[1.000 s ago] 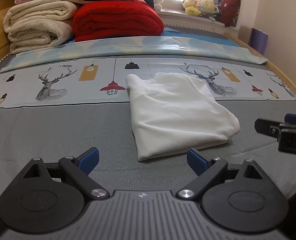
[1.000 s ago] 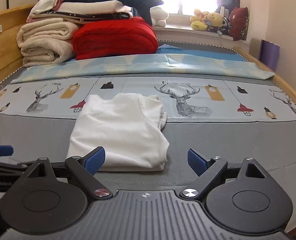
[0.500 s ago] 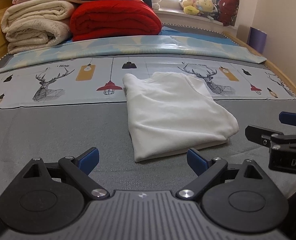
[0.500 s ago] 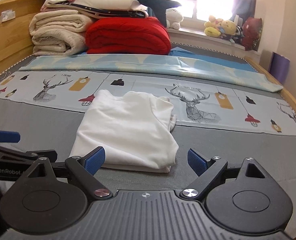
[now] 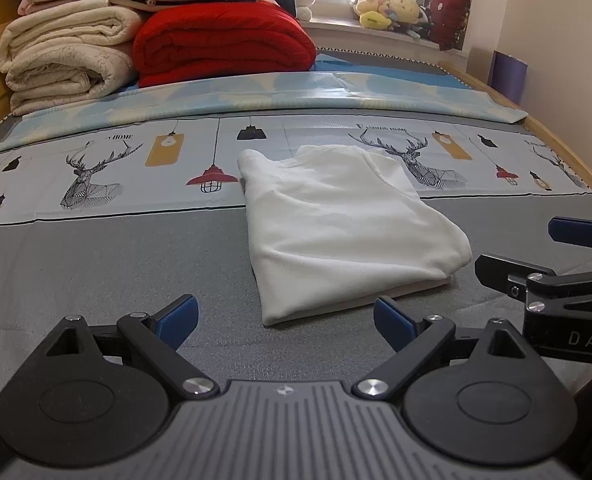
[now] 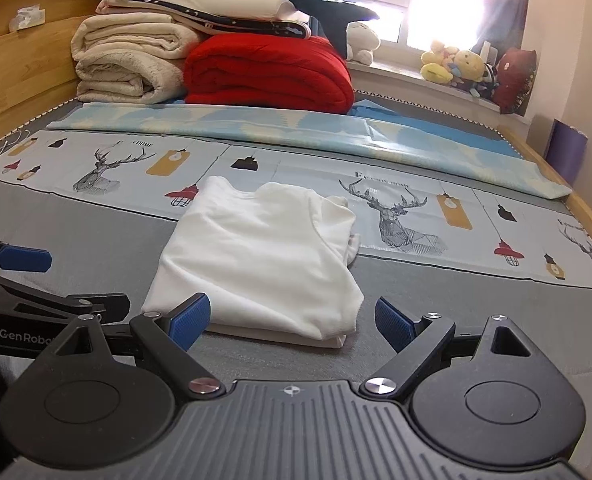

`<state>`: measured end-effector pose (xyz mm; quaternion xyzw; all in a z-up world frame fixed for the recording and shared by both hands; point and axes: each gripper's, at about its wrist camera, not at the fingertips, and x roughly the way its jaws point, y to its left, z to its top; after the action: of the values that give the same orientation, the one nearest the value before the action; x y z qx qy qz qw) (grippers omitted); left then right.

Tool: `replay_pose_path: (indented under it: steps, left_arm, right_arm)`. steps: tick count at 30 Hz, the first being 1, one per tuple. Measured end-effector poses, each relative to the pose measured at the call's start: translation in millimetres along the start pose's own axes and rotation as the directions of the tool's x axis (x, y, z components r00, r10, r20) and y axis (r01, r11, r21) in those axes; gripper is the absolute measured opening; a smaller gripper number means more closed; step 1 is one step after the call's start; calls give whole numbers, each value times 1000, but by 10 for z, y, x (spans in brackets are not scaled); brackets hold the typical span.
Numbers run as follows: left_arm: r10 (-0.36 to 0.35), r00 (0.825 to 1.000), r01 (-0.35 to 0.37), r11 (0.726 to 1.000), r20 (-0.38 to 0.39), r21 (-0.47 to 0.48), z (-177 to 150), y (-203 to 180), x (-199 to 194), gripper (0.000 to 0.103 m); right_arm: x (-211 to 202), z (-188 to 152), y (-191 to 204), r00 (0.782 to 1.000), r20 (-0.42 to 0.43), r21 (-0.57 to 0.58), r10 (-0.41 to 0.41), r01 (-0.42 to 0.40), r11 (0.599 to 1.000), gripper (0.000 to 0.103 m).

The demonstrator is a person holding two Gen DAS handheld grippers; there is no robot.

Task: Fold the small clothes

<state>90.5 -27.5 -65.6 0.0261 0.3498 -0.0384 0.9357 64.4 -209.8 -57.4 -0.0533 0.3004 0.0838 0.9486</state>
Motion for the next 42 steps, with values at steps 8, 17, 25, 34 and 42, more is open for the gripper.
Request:
replay_pose_path:
  steps: [8, 17, 25, 34, 42]
  left_arm:
    - [0, 1000, 0, 1000, -4, 1, 7, 2, 11, 97]
    - [4, 1000, -4, 1000, -1, 5, -2, -14, 17, 97]
    - [11, 1000, -11, 1000, -1, 6, -4, -22, 20, 97]
    - [11, 1000, -11, 1000, -2, 5, -1, -19, 26, 97]
    - [10, 1000, -10, 1000, -6, -4, 6, -6, 42, 97]
  right_arm:
    - [15, 3, 11, 1000, -2, 1, -3, 3, 1000, 90]
    - [23, 16, 0, 1000, 2, 21, -6, 6, 1000, 90]
    - [28, 9, 12, 1000, 0, 9, 1, -1, 1000, 90]
    - [42, 10, 34, 1000, -4, -8, 6, -6, 1000, 90]
    - [56, 1, 39, 1000, -8, -6, 6, -6, 1000, 90]
